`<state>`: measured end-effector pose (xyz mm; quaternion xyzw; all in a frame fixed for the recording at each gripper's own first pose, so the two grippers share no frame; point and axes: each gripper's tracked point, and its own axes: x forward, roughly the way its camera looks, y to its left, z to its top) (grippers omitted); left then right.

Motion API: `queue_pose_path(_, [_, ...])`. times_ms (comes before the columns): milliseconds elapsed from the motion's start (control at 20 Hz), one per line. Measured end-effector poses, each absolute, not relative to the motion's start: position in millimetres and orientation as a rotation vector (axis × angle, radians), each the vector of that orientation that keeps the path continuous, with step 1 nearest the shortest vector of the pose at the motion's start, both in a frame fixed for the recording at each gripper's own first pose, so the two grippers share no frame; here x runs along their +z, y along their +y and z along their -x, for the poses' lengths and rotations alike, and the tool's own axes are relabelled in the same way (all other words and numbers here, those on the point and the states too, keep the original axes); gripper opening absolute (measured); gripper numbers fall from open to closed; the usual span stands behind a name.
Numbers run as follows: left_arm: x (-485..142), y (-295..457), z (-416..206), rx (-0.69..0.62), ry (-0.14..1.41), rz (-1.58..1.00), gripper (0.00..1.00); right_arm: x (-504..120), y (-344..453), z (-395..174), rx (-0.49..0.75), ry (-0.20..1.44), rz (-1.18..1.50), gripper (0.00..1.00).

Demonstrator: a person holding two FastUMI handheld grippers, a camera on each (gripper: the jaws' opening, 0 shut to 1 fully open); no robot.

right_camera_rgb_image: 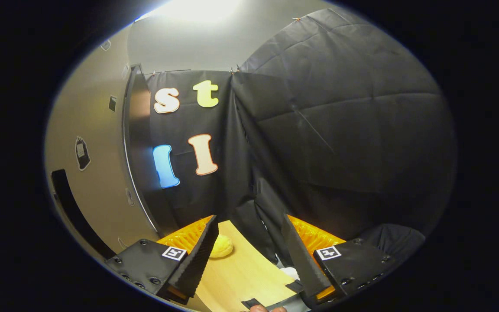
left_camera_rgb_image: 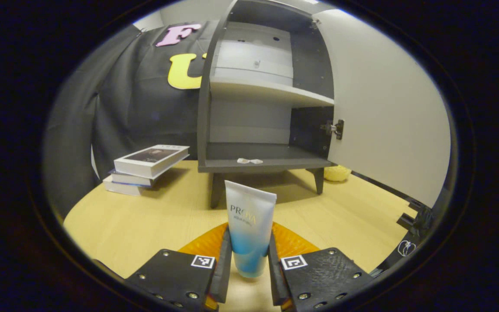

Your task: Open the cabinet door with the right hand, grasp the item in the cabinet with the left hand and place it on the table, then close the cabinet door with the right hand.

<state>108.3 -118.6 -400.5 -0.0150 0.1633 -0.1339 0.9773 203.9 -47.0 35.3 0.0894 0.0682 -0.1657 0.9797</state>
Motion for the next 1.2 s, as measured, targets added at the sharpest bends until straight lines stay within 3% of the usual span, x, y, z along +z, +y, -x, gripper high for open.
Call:
queue_pose_path(450, [-445,-120,-102,-0.250,0.481,0.046,0.43,14,-40,-211,-0.327,0.178,-0.192,0.93])
queue_pose_path(850, [-443,-129,-88,-0.291,0.479,0.014,0.48,7,-45,-210,-0.340,0.181,-0.213,0.93])
queue_pose_path(950, [-439,-129,-84,-0.295,0.461,-0.007,0.43,6,-47,-207,-0.347,0.181,-0.220,0.93])
queue_pose_path(1150, [-433,-131,-73,-0.319,0.449,-0.035,0.47,0,-47,-199,-0.352,0.188,-0.233,0.90])
queue_pose_path(1200, [-431,-130,-70,-0.319,0.454,-0.037,0.48,-2,-45,-198,-0.349,0.191,-0.238,0.96])
